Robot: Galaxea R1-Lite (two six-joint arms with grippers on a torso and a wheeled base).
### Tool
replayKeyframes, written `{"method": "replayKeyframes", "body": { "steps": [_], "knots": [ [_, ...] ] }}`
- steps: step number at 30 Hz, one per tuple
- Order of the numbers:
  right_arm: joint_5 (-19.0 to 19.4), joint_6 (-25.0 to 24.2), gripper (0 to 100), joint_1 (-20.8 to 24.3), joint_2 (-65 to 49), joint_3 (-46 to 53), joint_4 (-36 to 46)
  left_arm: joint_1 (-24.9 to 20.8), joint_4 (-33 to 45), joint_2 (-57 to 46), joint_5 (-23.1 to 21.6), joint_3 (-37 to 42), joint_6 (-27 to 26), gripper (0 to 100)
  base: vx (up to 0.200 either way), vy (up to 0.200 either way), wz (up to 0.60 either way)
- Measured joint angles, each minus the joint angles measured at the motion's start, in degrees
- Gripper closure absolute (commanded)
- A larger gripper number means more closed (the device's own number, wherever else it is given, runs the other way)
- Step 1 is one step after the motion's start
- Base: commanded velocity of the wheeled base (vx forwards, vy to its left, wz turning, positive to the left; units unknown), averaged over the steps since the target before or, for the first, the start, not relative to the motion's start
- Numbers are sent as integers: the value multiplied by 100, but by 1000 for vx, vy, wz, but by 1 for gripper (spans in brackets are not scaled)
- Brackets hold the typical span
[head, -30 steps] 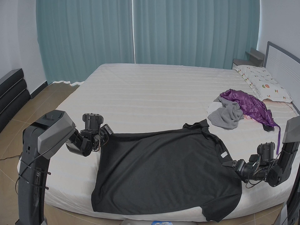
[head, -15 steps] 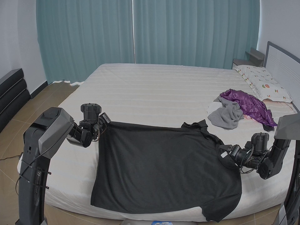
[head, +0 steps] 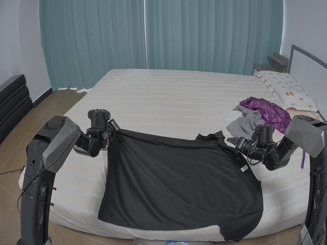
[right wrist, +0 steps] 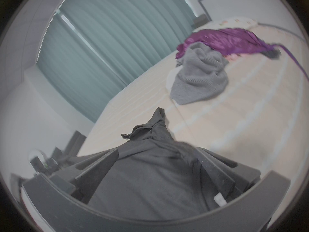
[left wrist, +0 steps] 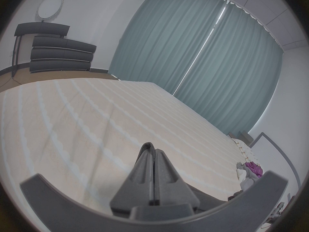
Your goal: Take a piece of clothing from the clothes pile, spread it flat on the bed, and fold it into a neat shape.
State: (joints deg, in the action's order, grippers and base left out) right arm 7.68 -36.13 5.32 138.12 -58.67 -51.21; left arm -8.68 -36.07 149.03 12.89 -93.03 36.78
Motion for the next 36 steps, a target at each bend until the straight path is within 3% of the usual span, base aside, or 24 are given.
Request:
{"method": "replayKeyframes", "body": {
  "steps": [6, 12, 13, 24, 36],
  "knots": [
    [-293, 1274, 0, 91, 551, -951, 458, 48, 27, 17, 49, -9, -13, 100, 0, 0, 0],
    [-468, 1797, 0, 182, 1023, -1541, 560, 74, 33, 59, 63, 0, -16, 100, 0, 0, 0],
    [-495, 1819, 100, 204, 1086, -1632, 571, 74, 33, 65, 66, 2, -16, 100, 0, 0, 0],
    [-702, 1890, 100, 245, 1431, -2316, 1050, 67, 172, 119, 57, -41, -16, 100, 0, 0, 0],
    [-1068, 1613, 100, -157, 1535, -2903, 997, 69, 165, 336, 60, -413, -16, 100, 0, 0, 0]
  ]
}}
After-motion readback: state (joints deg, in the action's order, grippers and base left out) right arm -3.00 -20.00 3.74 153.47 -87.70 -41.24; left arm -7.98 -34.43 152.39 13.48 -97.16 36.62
